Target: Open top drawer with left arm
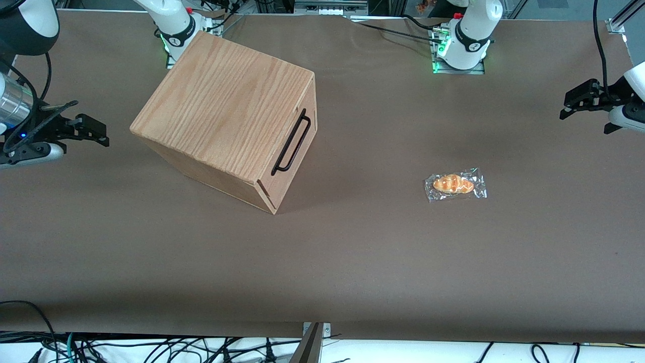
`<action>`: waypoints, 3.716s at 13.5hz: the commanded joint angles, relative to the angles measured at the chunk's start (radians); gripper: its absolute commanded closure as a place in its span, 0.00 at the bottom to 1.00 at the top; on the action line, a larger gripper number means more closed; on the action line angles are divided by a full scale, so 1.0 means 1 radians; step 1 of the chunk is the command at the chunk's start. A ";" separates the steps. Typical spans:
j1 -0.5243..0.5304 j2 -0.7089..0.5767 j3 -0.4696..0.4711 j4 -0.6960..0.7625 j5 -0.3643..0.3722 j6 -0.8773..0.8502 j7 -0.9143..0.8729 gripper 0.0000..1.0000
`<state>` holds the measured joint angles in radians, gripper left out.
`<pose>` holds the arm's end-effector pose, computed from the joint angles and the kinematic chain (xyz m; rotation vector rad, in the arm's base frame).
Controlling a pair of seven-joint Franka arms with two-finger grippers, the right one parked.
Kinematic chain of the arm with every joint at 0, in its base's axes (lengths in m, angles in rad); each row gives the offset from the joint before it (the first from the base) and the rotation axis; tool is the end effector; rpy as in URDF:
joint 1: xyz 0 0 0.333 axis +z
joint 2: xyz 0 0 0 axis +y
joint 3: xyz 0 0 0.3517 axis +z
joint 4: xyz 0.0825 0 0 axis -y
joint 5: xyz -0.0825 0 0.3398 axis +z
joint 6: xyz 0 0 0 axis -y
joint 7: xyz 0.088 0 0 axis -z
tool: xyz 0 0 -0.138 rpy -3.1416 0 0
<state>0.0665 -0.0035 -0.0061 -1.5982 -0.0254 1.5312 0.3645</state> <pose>0.5013 0.0267 0.6161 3.0663 -0.4702 -0.0880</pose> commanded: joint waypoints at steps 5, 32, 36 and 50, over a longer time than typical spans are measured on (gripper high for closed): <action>-0.004 0.000 -0.003 0.003 0.032 -0.006 0.008 0.00; -0.037 0.189 -0.029 0.043 -0.203 -0.014 -0.088 0.00; -0.238 0.330 -0.068 0.121 -0.241 -0.005 -0.203 0.00; -0.686 0.582 -0.069 0.228 -0.493 0.448 -0.515 0.00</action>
<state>-0.6094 0.5558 -0.0914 -1.4083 -0.4788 1.9858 -0.1446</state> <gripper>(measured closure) 0.000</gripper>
